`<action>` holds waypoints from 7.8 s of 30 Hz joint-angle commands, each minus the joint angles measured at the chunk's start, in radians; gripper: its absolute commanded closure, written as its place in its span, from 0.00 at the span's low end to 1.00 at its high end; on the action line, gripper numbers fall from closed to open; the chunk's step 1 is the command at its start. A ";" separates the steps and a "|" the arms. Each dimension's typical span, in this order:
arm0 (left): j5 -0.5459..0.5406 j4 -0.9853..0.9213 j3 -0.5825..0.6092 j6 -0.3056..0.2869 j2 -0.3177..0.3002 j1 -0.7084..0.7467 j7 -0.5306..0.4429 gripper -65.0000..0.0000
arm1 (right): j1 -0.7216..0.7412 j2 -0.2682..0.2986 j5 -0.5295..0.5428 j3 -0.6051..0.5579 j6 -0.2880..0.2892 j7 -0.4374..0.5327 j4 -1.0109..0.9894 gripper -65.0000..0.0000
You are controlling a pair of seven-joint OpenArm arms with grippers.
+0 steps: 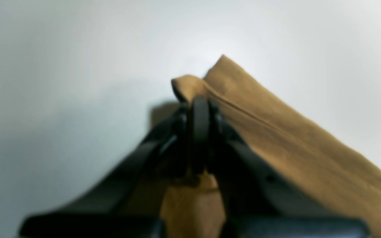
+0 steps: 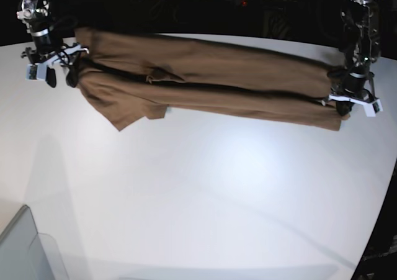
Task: Layout the t-shirt on the table in an organized manner, then fold the t-shirt properly
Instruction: 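Release and regrasp the folded layers with the right gripper, then fold the layers again with both grippers into a long strip, then carry the strip end with the left gripper toward the right gripper, then release the strip with the left gripper and lift it away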
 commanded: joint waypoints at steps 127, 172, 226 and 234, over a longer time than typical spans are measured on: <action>0.004 0.015 -0.057 0.008 0.078 0.058 0.013 0.98 | 0.062 -0.032 0.011 -0.234 0.000 -0.086 -0.086 1.00; 0.565 0.425 0.474 0.019 0.410 -0.062 0.311 1.00 | 0.062 -0.035 0.011 -0.343 0.000 -0.086 -0.054 1.00; 0.555 0.299 0.230 0.008 0.301 -0.045 0.309 0.58 | 0.100 -0.170 0.014 -0.063 0.000 -0.265 0.110 0.49; 0.555 0.306 0.230 0.008 0.299 -0.042 0.309 0.58 | 0.156 -0.167 0.011 -0.061 -0.005 -0.265 -0.035 0.49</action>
